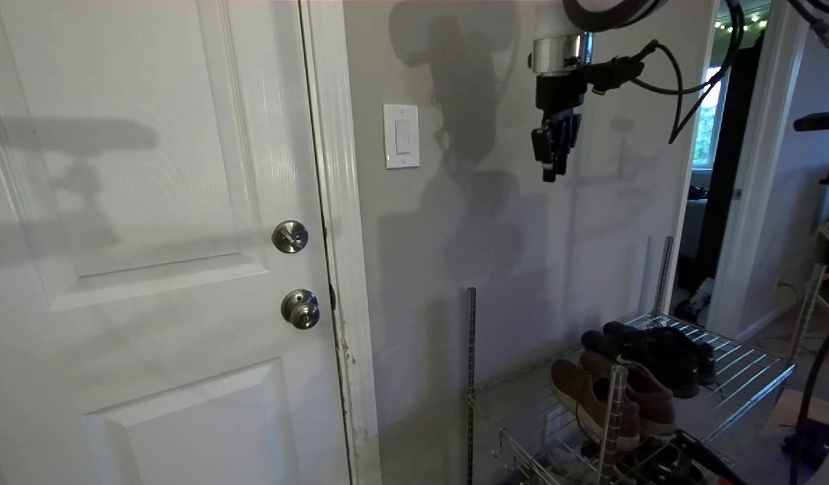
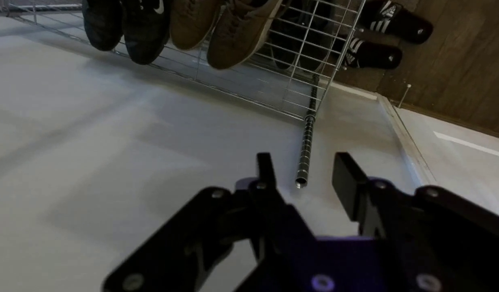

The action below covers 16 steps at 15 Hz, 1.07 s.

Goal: Switch on the light

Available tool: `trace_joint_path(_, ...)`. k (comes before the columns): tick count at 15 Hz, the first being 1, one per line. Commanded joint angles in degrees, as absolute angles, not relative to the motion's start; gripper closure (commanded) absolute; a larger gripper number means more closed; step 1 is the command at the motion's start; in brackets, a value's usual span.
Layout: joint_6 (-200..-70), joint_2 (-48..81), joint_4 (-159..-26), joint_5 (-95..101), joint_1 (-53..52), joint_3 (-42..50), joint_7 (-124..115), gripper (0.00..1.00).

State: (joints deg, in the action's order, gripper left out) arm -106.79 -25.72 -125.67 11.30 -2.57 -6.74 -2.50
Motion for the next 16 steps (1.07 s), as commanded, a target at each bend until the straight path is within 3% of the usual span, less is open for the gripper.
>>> trace_joint_path(1, -113.4, -23.9, -127.1, 11.6, -3.4, -6.5, -2.4, 0.87)
trace_joint_path(2, -115.9, -23.1, -127.4, 11.8, -3.5, -6.6, -2.4, 0.92)
trace_joint_path(6, -126.4, -20.7, -129.0, 12.7, -3.2, -6.7, -2.9, 1.00)
trace_joint_path(11, -137.0, -18.8, -130.3, 12.9, -3.0, -7.0, -3.1, 0.94)
trace_joint_path(16, -143.1, -19.3, -131.7, 12.1, -3.6, -7.4, -2.2, 0.96)
